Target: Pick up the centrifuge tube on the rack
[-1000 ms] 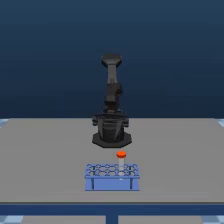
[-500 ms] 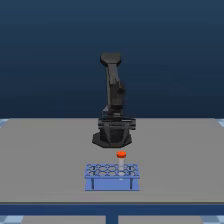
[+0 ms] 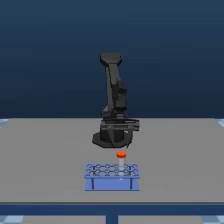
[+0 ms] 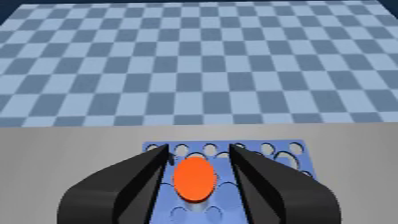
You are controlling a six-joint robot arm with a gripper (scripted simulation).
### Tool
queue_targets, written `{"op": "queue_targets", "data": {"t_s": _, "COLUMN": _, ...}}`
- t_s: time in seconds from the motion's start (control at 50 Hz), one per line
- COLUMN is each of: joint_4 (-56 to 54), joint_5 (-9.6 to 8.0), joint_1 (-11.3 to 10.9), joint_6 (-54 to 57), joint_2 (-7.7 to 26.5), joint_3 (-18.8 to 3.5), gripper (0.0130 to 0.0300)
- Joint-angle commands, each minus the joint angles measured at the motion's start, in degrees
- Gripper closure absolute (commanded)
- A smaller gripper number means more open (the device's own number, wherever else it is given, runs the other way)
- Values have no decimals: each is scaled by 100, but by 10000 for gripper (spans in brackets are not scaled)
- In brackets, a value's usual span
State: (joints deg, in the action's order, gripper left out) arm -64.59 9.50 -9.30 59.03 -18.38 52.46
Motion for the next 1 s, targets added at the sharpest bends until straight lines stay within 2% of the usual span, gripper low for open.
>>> {"op": "queue_targets", "data": {"t_s": 0.02, "joint_4": -130, "joint_5": -27, "joint_1": -32, "joint_6": 175, "joint_2": 38, "joint_3": -41, "gripper": 130}}
{"op": "queue_targets", "data": {"t_s": 0.5, "joint_4": -43, "joint_5": -21, "joint_1": -56, "joint_6": 72, "joint_2": 115, "joint_3": -74, "gripper": 130}}
{"op": "queue_targets", "data": {"t_s": 1.0, "joint_4": 1014, "joint_5": 87, "joint_1": -43, "joint_6": -992, "joint_2": 198, "joint_3": 39, "gripper": 130}}
